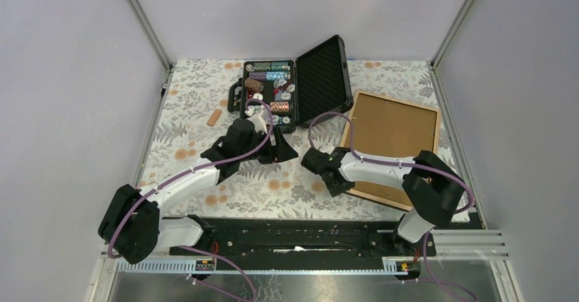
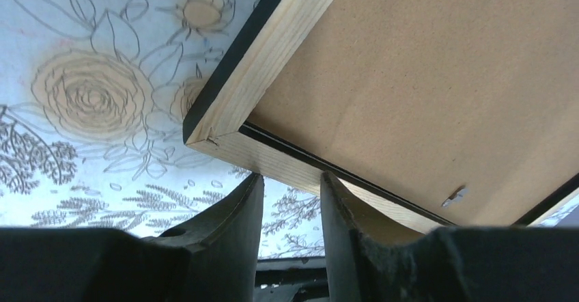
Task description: Put the photo into the frame
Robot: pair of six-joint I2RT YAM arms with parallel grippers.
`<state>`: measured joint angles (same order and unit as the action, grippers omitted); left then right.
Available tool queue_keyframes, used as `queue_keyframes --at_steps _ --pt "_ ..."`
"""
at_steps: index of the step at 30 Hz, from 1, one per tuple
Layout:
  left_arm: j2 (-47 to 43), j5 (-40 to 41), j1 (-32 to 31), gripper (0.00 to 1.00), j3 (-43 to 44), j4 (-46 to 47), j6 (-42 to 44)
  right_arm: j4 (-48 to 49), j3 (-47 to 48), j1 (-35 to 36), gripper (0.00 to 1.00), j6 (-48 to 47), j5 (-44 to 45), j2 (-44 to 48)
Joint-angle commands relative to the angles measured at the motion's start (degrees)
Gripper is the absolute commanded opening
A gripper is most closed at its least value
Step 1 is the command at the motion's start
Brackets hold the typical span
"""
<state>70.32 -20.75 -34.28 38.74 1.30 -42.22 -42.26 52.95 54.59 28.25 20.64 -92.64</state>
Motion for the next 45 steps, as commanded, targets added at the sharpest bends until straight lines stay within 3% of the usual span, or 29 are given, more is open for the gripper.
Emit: queue_keyframes --at_steps 1,16,22,28,32,37,41,45 --pt "0.42 0.04 0.18 0.75 2.02 0.57 -0.74 16.57 0.56 -0.90 0.43 1.16 0.75 -5.89" --pt "4.26 -1.65 0.18 0.75 2.13 4.05 -2.03 5.47 -0.19 -3.85 0.77 2.93 1.69 -0.74" --pt "4.12 -1.48 0.18 0.75 1.89 3.39 -1.47 10.27 -2.76 -5.12 0.73 2.69 1.63 -0.96" --pt "3.46 -1.44 0.18 0.75 1.43 3.30 -1.97 18.75 -1.27 -5.13 0.41 2.91 1.33 -4.50" --pt "2.35 -1.07 0.22 0.75 1.42 2.26 -1.92 21.55 3.23 -5.11 0.31 5.70 1.38 -7.21" --pt "2.22 -0.87 0.18 0.75 1.78 1.04 -1.48 23.01 10.72 -5.61 0.26 7.79 1.84 -12.63" --pt "2.56 -1.22 0.19 0.75 2.65 0.37 -1.38 23.11 16.03 -7.98 0.27 8.16 0.96 -15.15" --pt "2.57 -0.92 0.17 0.75 2.34 0.35 -1.68 21.81 19.06 -9.36 0.55 5.10 -2.57 -13.94"
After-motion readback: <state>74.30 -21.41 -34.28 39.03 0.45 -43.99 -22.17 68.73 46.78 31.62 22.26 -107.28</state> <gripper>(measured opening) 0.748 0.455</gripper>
